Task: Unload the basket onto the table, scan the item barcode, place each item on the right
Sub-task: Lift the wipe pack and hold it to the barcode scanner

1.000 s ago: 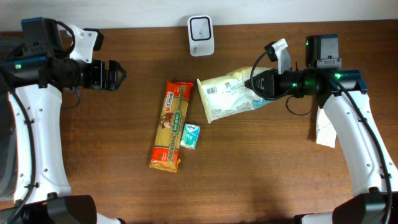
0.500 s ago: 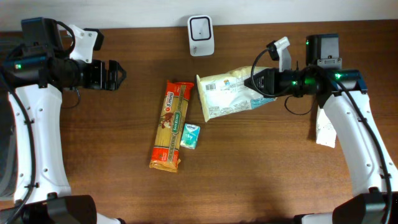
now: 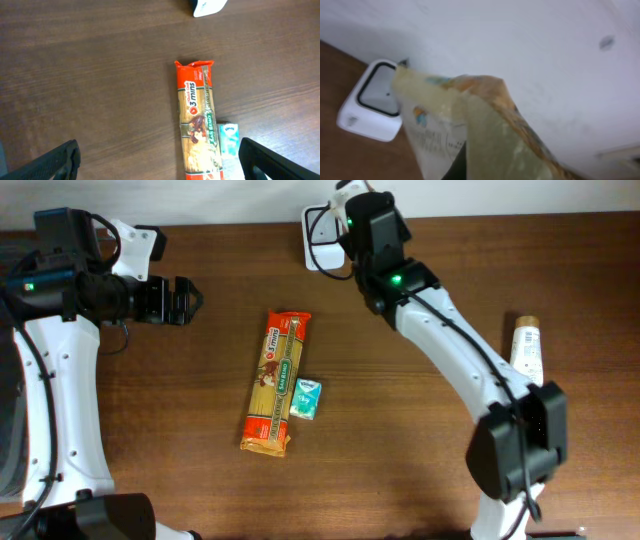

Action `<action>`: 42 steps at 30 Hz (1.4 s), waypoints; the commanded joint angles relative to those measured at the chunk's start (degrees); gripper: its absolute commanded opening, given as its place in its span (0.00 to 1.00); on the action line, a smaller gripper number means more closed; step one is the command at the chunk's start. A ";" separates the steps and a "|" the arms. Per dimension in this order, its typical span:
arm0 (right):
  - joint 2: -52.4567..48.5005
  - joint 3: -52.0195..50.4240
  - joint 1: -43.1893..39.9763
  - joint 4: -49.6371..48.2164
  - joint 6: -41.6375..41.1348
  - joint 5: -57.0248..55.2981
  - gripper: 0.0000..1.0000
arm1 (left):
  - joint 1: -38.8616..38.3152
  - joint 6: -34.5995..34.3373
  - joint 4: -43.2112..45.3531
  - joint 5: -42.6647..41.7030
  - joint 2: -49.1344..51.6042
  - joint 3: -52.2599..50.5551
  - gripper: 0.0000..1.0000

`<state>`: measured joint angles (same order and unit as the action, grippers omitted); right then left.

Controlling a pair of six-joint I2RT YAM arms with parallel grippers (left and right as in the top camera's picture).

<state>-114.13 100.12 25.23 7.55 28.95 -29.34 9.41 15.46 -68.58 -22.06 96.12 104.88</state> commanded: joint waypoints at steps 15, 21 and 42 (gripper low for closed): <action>-22.36 1.27 0.63 -49.07 45.97 8.09 0.04 | 0.13 0.92 -0.09 -0.66 0.13 0.15 0.99; -23.30 1.27 0.63 -49.86 46.07 8.20 0.04 | 0.15 0.90 -0.09 -0.66 0.13 0.15 0.99; -23.10 1.27 0.31 -52.85 49.94 9.22 0.04 | 0.15 0.90 -0.09 -0.66 0.13 0.15 0.99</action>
<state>-137.97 100.25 25.54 -44.21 78.89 -20.62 9.41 15.46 -68.77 -22.11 96.12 104.88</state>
